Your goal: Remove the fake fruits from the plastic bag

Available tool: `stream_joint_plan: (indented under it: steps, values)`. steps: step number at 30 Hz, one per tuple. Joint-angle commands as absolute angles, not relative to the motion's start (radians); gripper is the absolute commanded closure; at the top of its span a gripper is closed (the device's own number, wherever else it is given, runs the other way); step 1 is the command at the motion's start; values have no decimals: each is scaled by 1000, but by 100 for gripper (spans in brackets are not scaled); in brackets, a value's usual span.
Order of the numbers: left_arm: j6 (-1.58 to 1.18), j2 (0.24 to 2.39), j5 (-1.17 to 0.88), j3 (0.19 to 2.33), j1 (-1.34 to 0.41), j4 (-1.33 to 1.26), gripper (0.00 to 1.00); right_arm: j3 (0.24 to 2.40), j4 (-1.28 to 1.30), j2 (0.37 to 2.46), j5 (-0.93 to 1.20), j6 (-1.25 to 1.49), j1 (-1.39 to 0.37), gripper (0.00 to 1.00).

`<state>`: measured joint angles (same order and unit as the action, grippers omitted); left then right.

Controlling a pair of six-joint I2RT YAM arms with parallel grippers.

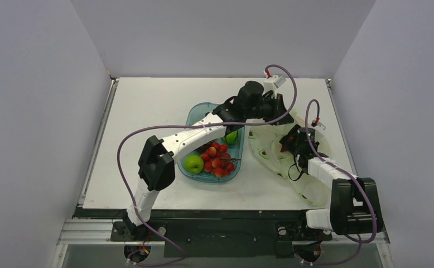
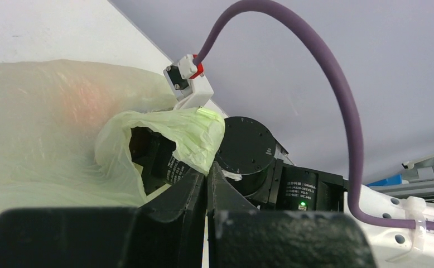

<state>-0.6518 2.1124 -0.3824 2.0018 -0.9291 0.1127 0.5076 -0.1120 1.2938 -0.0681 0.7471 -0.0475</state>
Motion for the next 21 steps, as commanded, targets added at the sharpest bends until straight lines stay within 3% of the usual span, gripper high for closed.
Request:
stream_joint_plan:
  steps: [1,8,10,12,13,16,21]
  values:
    - [-671,2095,-412,1988,-912,75,100,573,-151,1359,-128,732,-54,32]
    - [-673,2075,-418,1943,-905,69,100,639,-115,1458,-141,751,-55,37]
    - [-674,2072,-417,1934,-902,70,100,654,-100,1476,-134,750,-54,43]
    - [-677,2071,-416,1928,-896,72,100,657,-95,1481,-130,746,-54,54]
    - [-679,2072,-414,1926,-894,75,100,654,-98,1472,-129,744,-54,66]
    - [-683,2079,-410,1927,-883,94,100,645,-79,1435,-126,747,-54,87]
    - [-662,2087,-389,1948,-865,152,100,613,59,1194,-113,748,-55,93]
